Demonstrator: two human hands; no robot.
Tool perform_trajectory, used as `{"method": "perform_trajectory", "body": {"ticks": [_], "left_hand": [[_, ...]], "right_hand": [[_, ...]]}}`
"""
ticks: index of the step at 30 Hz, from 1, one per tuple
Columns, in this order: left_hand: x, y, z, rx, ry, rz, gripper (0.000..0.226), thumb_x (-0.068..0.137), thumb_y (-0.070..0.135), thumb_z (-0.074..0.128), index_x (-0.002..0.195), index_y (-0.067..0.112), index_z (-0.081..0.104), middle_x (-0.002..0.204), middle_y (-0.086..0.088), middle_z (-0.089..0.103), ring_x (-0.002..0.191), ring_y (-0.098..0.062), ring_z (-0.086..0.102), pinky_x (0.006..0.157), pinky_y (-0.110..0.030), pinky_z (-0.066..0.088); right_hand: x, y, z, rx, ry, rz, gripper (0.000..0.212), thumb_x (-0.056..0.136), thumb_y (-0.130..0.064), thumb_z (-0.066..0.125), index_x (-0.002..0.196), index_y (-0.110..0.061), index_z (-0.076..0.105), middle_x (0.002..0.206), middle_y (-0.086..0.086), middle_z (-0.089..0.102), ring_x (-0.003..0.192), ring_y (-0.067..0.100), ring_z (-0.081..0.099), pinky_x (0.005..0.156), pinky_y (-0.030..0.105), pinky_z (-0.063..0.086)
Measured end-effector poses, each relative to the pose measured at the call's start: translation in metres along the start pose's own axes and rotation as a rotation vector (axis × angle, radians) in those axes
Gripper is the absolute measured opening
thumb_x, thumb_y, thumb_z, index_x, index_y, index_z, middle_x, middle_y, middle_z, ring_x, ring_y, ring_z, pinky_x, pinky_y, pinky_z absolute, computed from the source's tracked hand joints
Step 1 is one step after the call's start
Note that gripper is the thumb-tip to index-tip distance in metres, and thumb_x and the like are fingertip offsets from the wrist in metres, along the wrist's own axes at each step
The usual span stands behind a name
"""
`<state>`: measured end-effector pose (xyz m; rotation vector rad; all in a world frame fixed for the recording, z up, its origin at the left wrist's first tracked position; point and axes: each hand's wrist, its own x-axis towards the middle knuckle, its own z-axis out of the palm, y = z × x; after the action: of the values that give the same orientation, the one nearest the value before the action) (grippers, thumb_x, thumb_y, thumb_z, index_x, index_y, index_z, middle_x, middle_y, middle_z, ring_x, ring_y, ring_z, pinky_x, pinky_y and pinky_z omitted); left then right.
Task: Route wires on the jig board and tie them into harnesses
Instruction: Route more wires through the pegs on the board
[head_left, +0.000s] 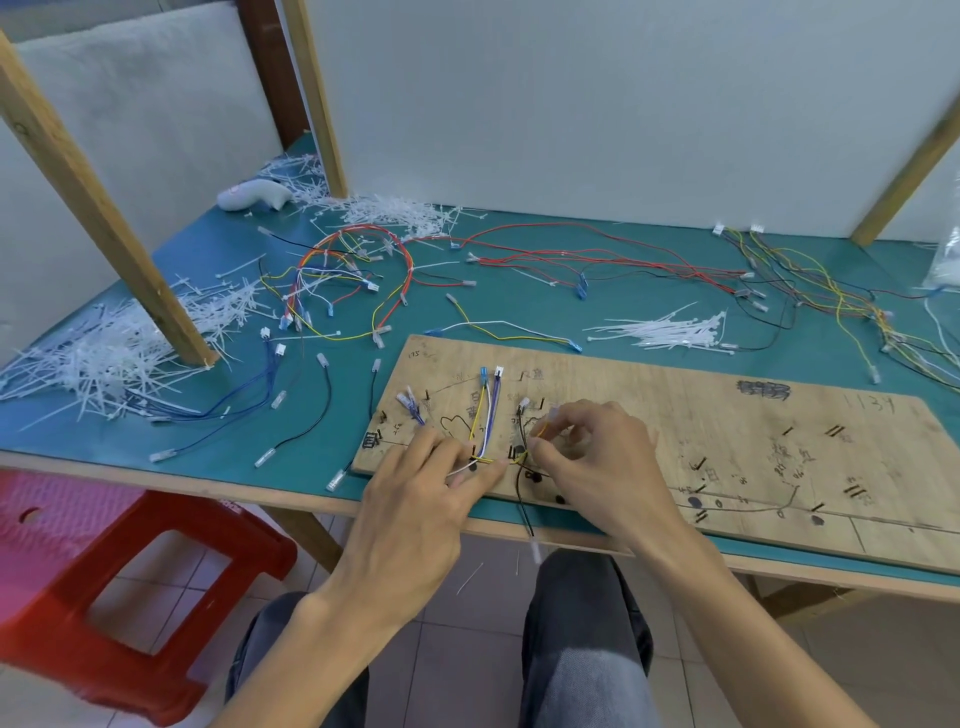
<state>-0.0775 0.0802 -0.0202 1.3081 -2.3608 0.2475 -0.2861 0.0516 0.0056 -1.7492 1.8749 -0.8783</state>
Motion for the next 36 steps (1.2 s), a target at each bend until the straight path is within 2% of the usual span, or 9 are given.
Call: {"method": "perform_trajectory", "body": {"ticks": [4,6,11,14,17,25,29,33,36], "left_hand": [[0.002,0.006,0.000,-0.030,-0.069,-0.059,0.069,0.070,0.001,0.079,0.134,0.026,0.069,0.112,-0.001,0.057,0.108,-0.025,0.053,0.078,-0.042,0.056],[0.003,0.009,-0.001,-0.031,-0.071,-0.078,0.063,0.075,0.005,0.077,0.134,0.026,0.069,0.113,-0.001,0.056,0.108,-0.025,0.052,0.080,-0.044,0.056],[0.004,0.014,-0.001,-0.052,-0.060,-0.126,0.042,0.093,0.021,0.068,0.135,0.030,0.065,0.114,0.000,0.055,0.110,-0.025,0.052,0.081,-0.044,0.051],[0.003,0.018,0.001,-0.051,-0.073,-0.121,0.044,0.102,0.034,0.056,0.145,0.042,0.055,0.115,0.000,0.052,0.112,-0.024,0.049,0.084,-0.043,0.045],[0.002,0.016,0.002,-0.012,-0.102,-0.086,0.052,0.102,0.036,0.055,0.150,0.053,0.047,0.115,-0.001,0.051,0.112,-0.025,0.047,0.084,-0.044,0.042],[-0.002,0.006,0.001,-0.008,-0.143,-0.090,0.044,0.103,0.042,0.046,0.146,0.049,0.054,0.122,0.004,0.055,0.117,-0.021,0.050,0.086,-0.044,0.041],[-0.002,0.007,0.000,-0.049,-0.168,-0.118,0.044,0.104,0.045,0.043,0.146,0.049,0.054,0.125,0.006,0.054,0.119,-0.020,0.048,0.088,-0.045,0.043],[-0.003,0.006,0.000,-0.053,-0.172,-0.124,0.044,0.104,0.046,0.039,0.145,0.049,0.055,0.125,0.007,0.054,0.119,-0.020,0.049,0.087,-0.045,0.043],[-0.002,0.005,0.000,-0.057,-0.176,-0.129,0.044,0.104,0.046,0.039,0.145,0.050,0.055,0.124,0.008,0.054,0.118,-0.019,0.048,0.087,-0.045,0.043]], "right_hand": [[0.008,-0.001,-0.001,0.052,-0.040,-0.014,0.012,0.088,-0.031,0.078,0.079,-0.035,0.071,0.073,-0.028,0.070,0.071,0.001,0.059,0.093,0.054,0.051],[0.011,-0.003,-0.002,0.088,-0.021,-0.023,0.017,0.088,-0.027,0.078,0.082,-0.039,0.067,0.077,-0.033,0.069,0.071,0.002,0.063,0.094,0.053,0.051],[0.025,-0.004,-0.003,0.107,0.000,-0.068,0.012,0.092,-0.032,0.079,0.084,-0.031,0.070,0.072,-0.021,0.071,0.073,0.004,0.061,0.093,0.052,0.051],[0.034,-0.007,-0.004,0.056,-0.013,-0.104,0.011,0.091,-0.031,0.081,0.090,-0.033,0.070,0.075,-0.022,0.070,0.074,0.002,0.057,0.094,0.053,0.050],[0.042,-0.012,-0.005,-0.007,-0.039,-0.113,0.016,0.091,-0.033,0.080,0.101,-0.037,0.068,0.076,-0.022,0.070,0.076,0.001,0.056,0.096,0.052,0.049],[0.058,-0.014,-0.005,-0.048,-0.120,-0.049,0.010,0.089,-0.034,0.082,0.095,-0.030,0.076,0.075,-0.017,0.072,0.071,0.002,0.056,0.097,0.049,0.052],[0.066,-0.016,-0.005,-0.030,-0.157,0.003,0.012,0.084,-0.032,0.088,0.087,-0.029,0.077,0.075,-0.013,0.074,0.076,0.005,0.066,0.092,0.041,0.054],[0.075,-0.016,-0.007,0.061,-0.247,0.097,0.014,0.081,-0.023,0.091,0.082,-0.021,0.077,0.076,-0.003,0.078,0.077,0.012,0.070,0.082,0.035,0.054],[0.081,-0.018,-0.008,0.070,-0.296,0.143,0.014,0.080,-0.020,0.091,0.079,-0.020,0.077,0.083,0.005,0.079,0.081,0.016,0.068,0.085,0.035,0.056]]}}
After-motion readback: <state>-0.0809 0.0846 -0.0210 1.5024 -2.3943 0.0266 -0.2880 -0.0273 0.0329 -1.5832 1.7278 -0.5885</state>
